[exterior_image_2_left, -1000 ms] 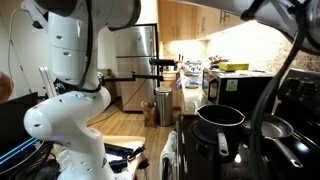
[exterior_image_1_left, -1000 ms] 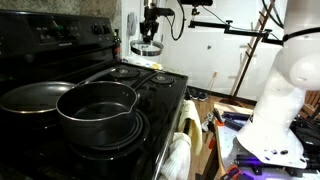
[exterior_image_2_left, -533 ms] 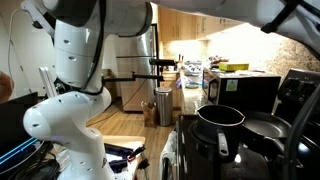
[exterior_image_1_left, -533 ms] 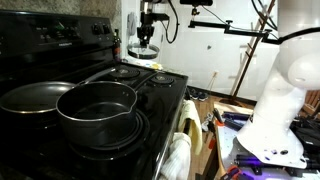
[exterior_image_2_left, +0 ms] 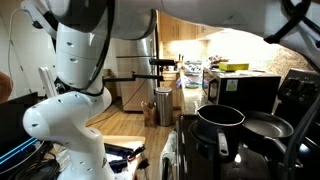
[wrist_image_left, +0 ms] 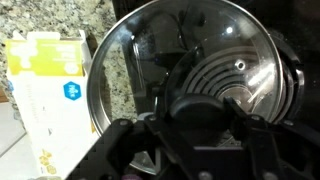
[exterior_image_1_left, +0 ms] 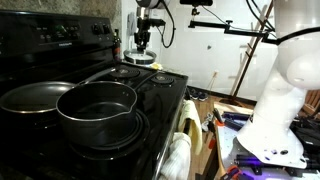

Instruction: Put the lid on the stove

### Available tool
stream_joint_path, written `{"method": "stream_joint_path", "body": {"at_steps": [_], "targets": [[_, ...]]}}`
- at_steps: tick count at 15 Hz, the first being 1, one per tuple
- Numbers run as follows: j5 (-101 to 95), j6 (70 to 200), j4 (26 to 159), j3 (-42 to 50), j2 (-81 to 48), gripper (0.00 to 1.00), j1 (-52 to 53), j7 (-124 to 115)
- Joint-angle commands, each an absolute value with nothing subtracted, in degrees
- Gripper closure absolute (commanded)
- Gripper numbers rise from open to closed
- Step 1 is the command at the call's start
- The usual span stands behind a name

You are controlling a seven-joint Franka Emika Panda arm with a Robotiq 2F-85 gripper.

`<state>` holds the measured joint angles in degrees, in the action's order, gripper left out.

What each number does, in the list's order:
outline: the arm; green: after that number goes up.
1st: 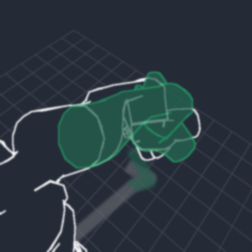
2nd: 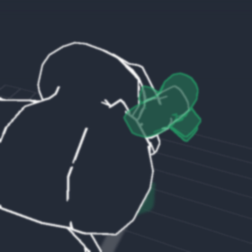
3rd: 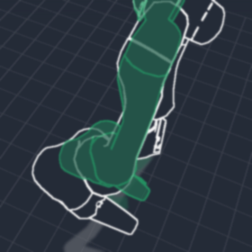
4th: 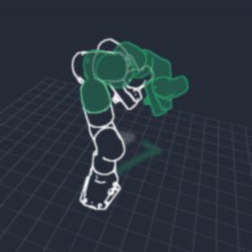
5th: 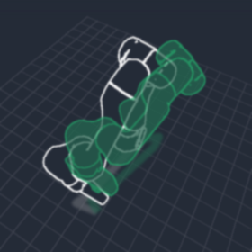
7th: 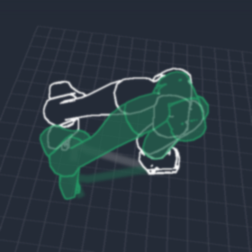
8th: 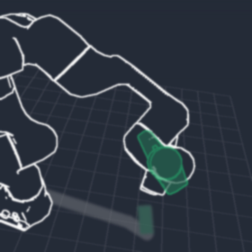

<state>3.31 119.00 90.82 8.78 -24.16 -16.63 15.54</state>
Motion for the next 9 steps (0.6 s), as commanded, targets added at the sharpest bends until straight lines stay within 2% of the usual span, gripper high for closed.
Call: {"method": "stream_joint_path", "body": {"at_steps": [1,9], "targets": [[2.85,117.28,90.83,7.93,-23.24,0.66,-16.63,17.17],[1.41,115.42,93.74,9.95,-21.88,0.66,-16.98,15.32]]}}
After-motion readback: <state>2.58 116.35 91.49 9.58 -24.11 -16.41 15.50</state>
